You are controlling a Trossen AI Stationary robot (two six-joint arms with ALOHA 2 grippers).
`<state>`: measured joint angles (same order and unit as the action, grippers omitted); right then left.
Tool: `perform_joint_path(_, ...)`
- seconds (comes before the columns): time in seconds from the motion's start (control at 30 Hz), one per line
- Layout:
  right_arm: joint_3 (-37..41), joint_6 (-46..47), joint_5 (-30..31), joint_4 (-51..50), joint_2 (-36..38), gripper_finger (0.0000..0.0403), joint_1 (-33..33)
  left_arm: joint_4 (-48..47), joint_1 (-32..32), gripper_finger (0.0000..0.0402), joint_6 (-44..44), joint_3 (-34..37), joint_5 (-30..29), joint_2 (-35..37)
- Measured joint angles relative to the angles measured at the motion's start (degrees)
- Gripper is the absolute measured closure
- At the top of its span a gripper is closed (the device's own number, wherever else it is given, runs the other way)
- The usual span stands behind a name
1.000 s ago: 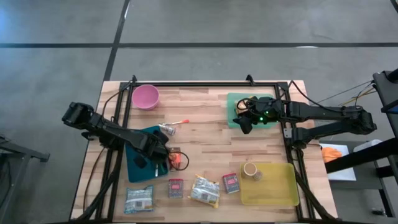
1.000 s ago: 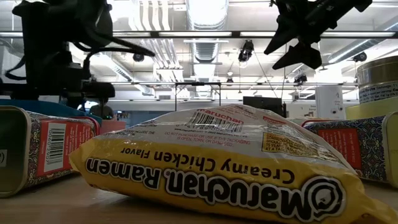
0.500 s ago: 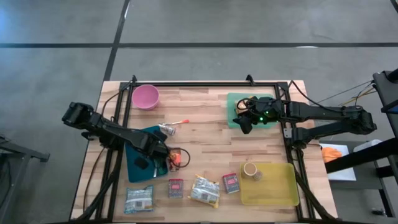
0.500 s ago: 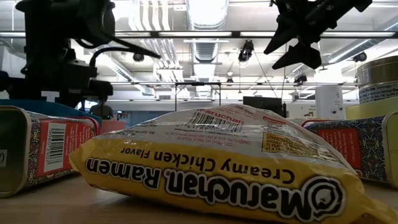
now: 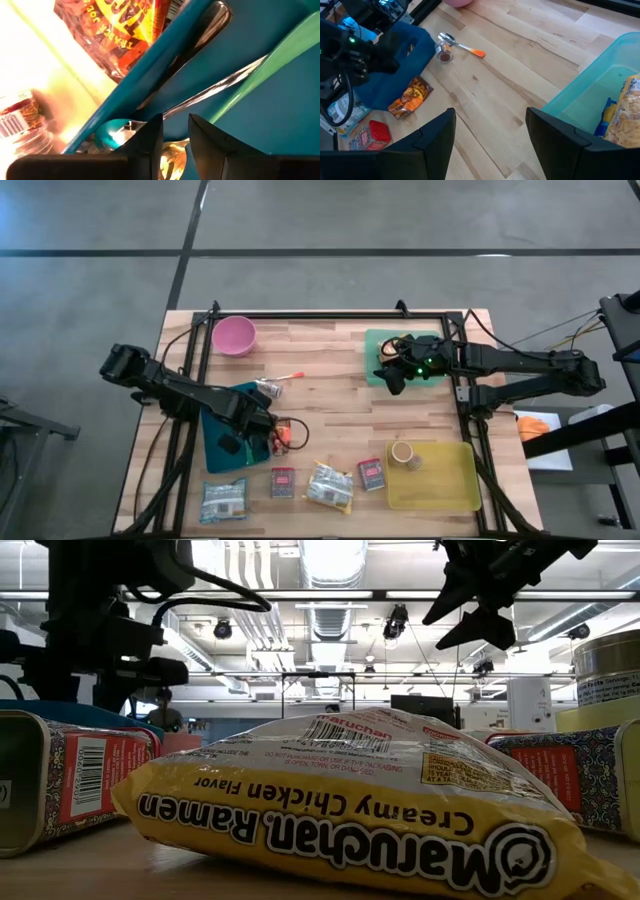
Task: Pick & Place Food Item
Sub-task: Put the light blue noodle pack into the green bin
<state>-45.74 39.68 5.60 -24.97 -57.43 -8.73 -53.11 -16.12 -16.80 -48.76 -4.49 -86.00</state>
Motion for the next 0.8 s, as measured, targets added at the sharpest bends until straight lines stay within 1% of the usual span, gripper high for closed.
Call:
perform_joint_path(0.13,0.0,0.0,0.01,0.0,0.0,0.0166,0.0,-3.95,0.04,0.0303,2.81,-2.47,-0.63,0.02)
perform_joint_path(0.37,0.0,0.0,0.01,0.0,0.0,0.0166,0.0,-15.3,0.04,0.0303,13.98,-8.41,-1.49,0.02)
perform_joint_path(0.47,0.0,0.0,0.01,0.0,0.0,0.0166,0.0,-18.72,0.22,0.0303,18.03,-11.38,-1.51,0.09)
perform_joint_path(0.63,0.0,0.0,0.02,0.01,0.0,0.0166,0.0,-19.1,1.12,0.0303,25.79,-15.82,-1.97,0.88)
perform_joint_path(0.8,0.0,0.0,0.03,0.04,0.0,0.0166,0.0,-18.54,2.79,0.0302,27.15,-20.19,-1.95,2.88)
